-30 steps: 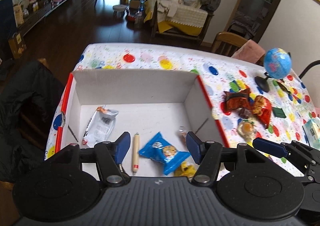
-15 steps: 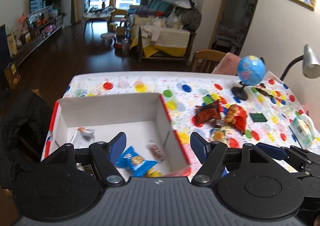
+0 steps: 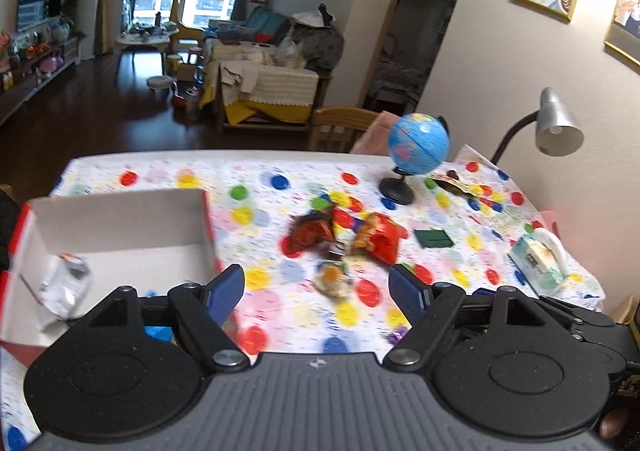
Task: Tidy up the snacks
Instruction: 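Lift both tools out of the box toward the remaining snacks, then grasp the clear-wrapped round cake with the left tool while the right tool grasps the red chip bag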
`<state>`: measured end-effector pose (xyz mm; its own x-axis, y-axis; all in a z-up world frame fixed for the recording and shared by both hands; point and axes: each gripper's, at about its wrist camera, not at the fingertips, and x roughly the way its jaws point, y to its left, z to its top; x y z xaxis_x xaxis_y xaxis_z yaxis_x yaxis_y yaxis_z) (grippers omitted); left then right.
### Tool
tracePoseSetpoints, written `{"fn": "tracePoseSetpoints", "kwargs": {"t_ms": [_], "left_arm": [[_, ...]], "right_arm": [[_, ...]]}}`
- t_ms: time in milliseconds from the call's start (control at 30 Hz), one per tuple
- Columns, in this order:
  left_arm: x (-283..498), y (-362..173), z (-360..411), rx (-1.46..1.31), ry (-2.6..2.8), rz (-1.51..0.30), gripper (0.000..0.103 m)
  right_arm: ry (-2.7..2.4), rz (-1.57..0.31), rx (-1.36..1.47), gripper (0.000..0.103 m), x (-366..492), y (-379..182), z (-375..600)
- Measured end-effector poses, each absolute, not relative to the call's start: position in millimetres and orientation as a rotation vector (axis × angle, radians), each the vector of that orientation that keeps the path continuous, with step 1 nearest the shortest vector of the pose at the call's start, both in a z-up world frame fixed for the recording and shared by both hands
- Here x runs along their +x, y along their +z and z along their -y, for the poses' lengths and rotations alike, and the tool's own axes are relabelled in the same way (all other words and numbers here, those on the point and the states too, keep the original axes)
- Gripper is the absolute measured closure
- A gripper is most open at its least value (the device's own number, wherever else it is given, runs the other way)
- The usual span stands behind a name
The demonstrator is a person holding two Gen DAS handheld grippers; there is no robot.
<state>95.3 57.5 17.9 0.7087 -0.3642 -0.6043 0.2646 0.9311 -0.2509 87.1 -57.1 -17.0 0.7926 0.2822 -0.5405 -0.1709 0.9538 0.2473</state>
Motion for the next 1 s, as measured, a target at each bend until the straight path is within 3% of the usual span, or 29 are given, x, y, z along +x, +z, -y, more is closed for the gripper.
{"fn": "tracePoseSetpoints", "kwargs": {"t_ms": [467, 1000], "left_arm": [[99.9, -1.5, 21.7, -0.205, -0.311, -0.678, 0.024], [169.9, -32.7, 59.5, -0.235, -0.191, -0.794, 0.024]], "right_arm": [[0.196, -0.642, 0.190, 0.019, 94.4, -30.5, 150.0], [0.163, -0.658, 0.137, 0.019, 155.9, -48.2, 203.0]]}}
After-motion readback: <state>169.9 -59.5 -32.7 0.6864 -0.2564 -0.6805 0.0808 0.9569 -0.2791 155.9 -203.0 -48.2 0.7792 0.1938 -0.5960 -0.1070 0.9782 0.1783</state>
